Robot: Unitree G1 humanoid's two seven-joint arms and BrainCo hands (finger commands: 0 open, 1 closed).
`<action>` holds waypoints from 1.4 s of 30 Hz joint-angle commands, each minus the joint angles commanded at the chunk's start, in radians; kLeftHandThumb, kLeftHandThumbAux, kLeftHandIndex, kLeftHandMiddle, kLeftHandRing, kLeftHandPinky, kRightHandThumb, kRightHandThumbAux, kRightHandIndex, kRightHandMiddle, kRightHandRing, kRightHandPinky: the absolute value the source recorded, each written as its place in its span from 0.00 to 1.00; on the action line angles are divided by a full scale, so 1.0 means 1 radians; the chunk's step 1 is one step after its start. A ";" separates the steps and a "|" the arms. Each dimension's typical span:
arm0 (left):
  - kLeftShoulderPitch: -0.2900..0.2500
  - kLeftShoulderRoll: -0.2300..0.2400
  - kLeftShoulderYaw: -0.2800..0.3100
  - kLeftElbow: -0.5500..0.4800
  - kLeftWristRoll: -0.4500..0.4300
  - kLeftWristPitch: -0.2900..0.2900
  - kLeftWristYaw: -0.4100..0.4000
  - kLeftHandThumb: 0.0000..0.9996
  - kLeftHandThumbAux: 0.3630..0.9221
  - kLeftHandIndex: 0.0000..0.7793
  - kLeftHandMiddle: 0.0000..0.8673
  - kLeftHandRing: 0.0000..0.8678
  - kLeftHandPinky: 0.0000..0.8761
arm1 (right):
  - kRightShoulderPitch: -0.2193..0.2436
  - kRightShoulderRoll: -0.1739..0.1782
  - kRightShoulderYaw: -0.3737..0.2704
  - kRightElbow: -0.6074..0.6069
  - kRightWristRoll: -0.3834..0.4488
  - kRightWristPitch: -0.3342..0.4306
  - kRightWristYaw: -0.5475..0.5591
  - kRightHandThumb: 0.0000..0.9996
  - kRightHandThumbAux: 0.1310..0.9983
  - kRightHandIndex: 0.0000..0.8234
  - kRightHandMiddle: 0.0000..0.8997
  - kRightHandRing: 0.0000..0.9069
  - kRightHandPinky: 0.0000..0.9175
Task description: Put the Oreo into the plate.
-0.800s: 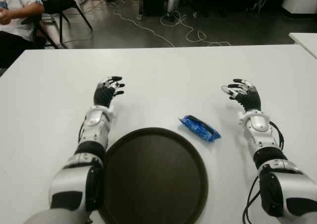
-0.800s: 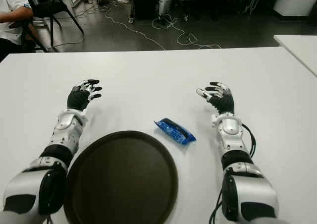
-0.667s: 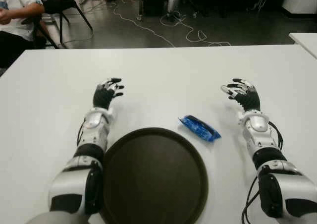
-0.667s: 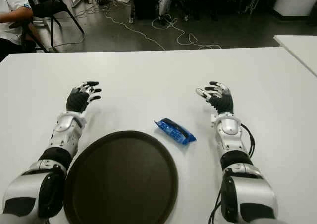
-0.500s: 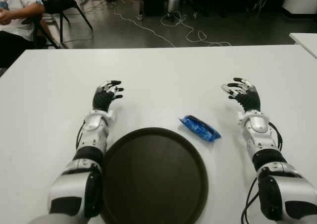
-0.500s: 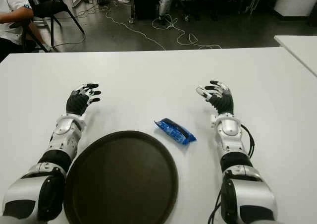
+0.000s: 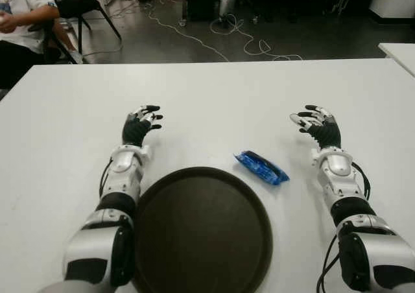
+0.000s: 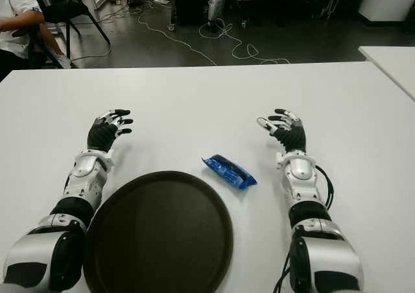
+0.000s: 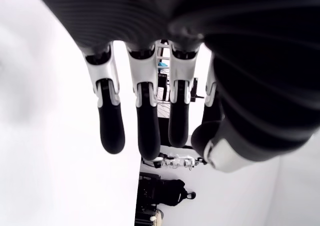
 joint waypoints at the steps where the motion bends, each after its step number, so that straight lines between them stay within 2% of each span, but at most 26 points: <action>1: 0.000 0.001 0.000 0.002 -0.001 -0.004 -0.003 0.68 0.63 0.53 0.36 0.40 0.50 | -0.002 -0.002 0.001 0.007 0.000 0.000 0.004 0.00 0.72 0.36 0.43 0.47 0.49; 19: -0.014 0.006 0.002 0.034 0.000 -0.033 -0.013 0.68 0.63 0.52 0.34 0.40 0.50 | -0.023 -0.017 0.013 0.062 -0.001 -0.035 0.018 0.00 0.74 0.35 0.43 0.47 0.48; 31: -0.020 0.028 -0.028 0.054 0.026 -0.060 -0.042 0.68 0.64 0.51 0.33 0.37 0.45 | -0.020 -0.020 0.051 0.093 -0.067 -0.149 -0.064 0.00 0.69 0.36 0.42 0.45 0.46; 38: -0.007 0.040 -0.054 0.052 0.058 -0.120 -0.054 0.67 0.64 0.51 0.32 0.36 0.43 | -0.018 -0.022 0.080 0.109 -0.118 -0.195 -0.134 0.00 0.67 0.36 0.42 0.46 0.46; 39: -0.006 0.041 -0.058 0.053 0.063 -0.127 -0.055 0.52 0.62 0.42 0.32 0.35 0.42 | -0.018 -0.022 0.083 0.111 -0.124 -0.198 -0.142 0.00 0.67 0.36 0.42 0.46 0.45; 42: -0.004 0.045 -0.066 0.054 0.069 -0.140 -0.055 0.33 0.60 0.31 0.32 0.34 0.40 | -0.017 -0.023 0.089 0.116 -0.137 -0.207 -0.157 0.00 0.67 0.36 0.42 0.45 0.44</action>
